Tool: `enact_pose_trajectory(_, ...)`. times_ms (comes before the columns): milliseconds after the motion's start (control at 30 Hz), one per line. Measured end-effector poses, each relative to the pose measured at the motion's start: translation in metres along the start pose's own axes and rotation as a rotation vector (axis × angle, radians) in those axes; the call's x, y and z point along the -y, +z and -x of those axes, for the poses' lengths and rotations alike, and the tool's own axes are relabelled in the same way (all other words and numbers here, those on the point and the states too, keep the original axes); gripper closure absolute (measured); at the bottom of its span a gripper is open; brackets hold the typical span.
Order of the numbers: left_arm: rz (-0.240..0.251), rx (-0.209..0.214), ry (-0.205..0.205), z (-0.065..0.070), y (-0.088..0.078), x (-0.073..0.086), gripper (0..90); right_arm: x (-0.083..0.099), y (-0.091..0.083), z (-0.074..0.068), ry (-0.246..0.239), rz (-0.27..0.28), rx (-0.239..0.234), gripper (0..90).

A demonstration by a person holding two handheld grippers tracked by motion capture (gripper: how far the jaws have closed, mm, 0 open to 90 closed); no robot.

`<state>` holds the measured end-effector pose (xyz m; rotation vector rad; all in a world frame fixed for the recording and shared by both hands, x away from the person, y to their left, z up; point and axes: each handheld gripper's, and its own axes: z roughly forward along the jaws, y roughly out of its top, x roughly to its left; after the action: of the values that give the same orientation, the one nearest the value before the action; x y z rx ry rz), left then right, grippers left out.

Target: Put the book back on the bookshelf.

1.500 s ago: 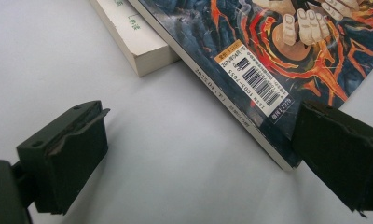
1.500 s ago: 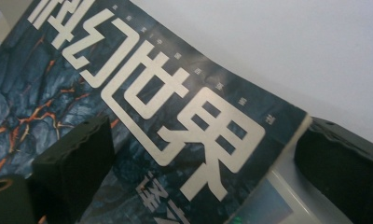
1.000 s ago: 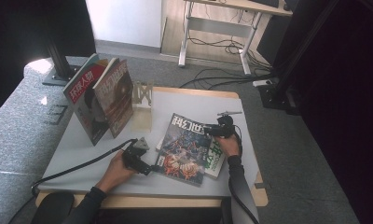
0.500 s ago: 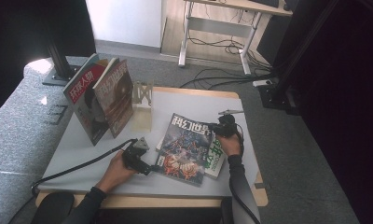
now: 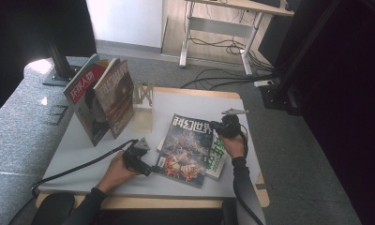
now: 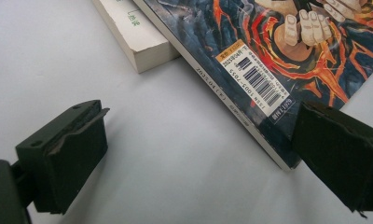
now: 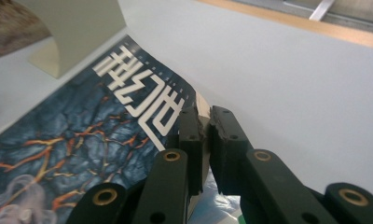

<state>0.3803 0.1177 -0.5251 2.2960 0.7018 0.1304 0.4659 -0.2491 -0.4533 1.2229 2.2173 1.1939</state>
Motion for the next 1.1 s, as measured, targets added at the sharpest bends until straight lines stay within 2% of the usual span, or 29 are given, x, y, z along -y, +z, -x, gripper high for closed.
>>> enact_pose_trajectory(167, -0.009, 0.002, -0.006, 0.001, -0.001, -0.001, 4.6, -0.007, -0.015, -0.01, -0.028, 0.033, -0.014, 81.9)
enact_pose_trajectory(300, -0.006, 0.013, -0.01, 0.002, -0.002, -0.002, 8.7, -0.012, -0.025, -0.019, -0.049, 0.057, -0.032, 81.8)
enact_pose_trajectory(400, 0.011, 0.017, -0.016, 0.003, -0.003, -0.003, 13.3, -0.016, -0.031, -0.025, -0.067, 0.07, -0.039, 81.8)
enact_pose_trajectory(533, 0.043, 0.036, -0.037, 0.002, -0.006, -0.007, 14.4, -0.02, -0.04, -0.034, -0.092, 0.094, -0.053, 81.8)
enact_pose_trajectory(767, 0.042, 0.017, 0.01, 0.005, -0.006, -0.025, 15.4, -0.026, -0.053, -0.047, -0.124, 0.123, -0.071, 81.6)
enact_pose_trajectory(867, 0.043, 0.01, 0.014, 0.002, -0.003, -0.032, 15.5, -0.028, -0.06, -0.05, -0.131, 0.139, -0.085, 81.4)
enact_pose_trajectory(1100, 0.052, 0.024, 0.014, -0.008, 0.001, -0.046, 18.2, -0.03, -0.074, -0.056, -0.139, 0.168, -0.127, 81.1)
